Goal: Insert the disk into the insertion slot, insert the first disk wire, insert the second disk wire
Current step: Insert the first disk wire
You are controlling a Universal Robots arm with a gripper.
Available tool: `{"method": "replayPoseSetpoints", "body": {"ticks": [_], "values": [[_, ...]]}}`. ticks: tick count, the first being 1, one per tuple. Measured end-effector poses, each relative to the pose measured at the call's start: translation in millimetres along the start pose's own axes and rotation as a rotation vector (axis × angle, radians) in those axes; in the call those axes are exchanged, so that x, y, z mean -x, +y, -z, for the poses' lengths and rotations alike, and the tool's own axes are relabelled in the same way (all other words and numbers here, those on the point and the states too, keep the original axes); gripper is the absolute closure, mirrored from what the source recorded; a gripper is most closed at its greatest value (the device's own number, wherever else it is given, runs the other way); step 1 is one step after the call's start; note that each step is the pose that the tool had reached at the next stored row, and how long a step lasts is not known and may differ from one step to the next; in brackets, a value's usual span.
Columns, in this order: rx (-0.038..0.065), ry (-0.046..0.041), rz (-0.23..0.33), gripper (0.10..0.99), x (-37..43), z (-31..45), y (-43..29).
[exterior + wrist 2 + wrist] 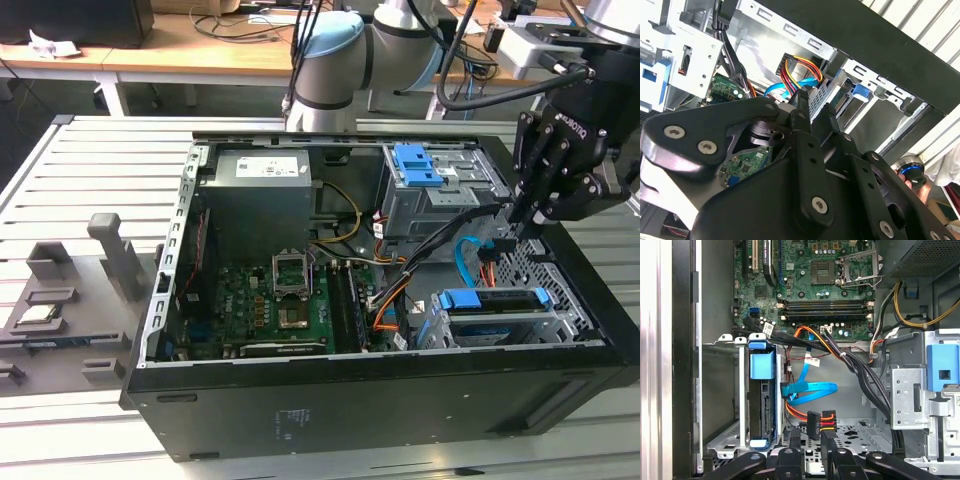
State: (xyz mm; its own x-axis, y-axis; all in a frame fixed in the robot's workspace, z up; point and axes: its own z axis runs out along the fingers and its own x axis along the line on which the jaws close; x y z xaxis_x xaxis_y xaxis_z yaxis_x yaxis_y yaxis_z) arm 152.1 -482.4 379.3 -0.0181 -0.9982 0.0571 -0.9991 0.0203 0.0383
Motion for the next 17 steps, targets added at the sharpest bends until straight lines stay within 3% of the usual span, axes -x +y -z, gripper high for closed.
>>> {"method": "replayPoseSetpoints", "body": {"ticks": [4, 17], "values": [[0.000, 0.0003, 0.000, 0.784, 5.0, -0.5, 0.1], [0.000, 0.0020, 0.000, 0.784, 6.0, -17.3, -0.5]]}}
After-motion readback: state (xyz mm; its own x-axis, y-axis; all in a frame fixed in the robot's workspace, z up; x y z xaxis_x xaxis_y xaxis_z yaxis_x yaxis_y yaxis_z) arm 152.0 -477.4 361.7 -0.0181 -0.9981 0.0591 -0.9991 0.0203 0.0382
